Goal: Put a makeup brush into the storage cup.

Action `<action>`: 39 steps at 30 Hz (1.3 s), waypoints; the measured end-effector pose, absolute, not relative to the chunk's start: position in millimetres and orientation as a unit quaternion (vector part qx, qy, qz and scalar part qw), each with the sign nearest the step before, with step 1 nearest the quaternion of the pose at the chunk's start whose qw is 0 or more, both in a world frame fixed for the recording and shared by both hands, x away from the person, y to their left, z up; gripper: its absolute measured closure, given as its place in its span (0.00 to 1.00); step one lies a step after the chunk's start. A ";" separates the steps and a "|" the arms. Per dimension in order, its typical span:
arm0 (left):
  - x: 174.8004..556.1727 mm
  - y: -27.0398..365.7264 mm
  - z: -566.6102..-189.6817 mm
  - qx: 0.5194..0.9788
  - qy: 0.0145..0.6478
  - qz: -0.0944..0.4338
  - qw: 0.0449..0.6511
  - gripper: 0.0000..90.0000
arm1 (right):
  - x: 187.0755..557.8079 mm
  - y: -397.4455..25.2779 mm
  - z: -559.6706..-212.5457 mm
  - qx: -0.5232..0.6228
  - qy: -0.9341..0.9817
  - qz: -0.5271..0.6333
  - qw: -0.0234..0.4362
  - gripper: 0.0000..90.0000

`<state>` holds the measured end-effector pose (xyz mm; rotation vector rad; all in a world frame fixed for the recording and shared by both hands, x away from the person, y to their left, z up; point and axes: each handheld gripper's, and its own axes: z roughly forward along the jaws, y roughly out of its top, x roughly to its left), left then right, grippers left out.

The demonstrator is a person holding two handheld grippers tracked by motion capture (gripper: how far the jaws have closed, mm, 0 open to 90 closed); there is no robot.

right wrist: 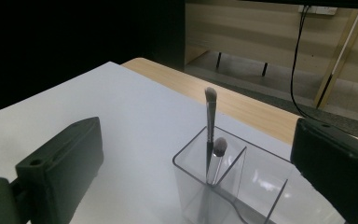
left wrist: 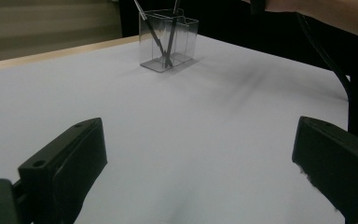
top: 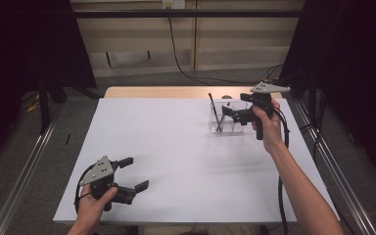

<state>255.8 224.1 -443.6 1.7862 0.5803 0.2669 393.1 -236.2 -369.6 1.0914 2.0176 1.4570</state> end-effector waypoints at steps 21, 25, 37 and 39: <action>256.6 225.5 -442.1 0.761 0.250 0.118 0.587 0.03 | 363.5 -253.3 -372.9 0.406 0.704 0.538 0.225 0.02; 256.9 226.3 -442.0 0.761 0.251 0.118 0.587 0.03 | 358.1 -256.0 -374.4 0.406 0.701 0.540 0.229 0.02; 256.8 227.2 -441.3 0.759 0.252 0.120 0.588 0.03 | 344.9 -261.1 -377.8 0.407 0.693 0.547 0.233 0.02; 256.8 227.4 -441.2 0.759 0.252 0.122 0.588 0.03 | 342.3 -261.2 -378.7 0.407 0.693 0.548 0.232 0.02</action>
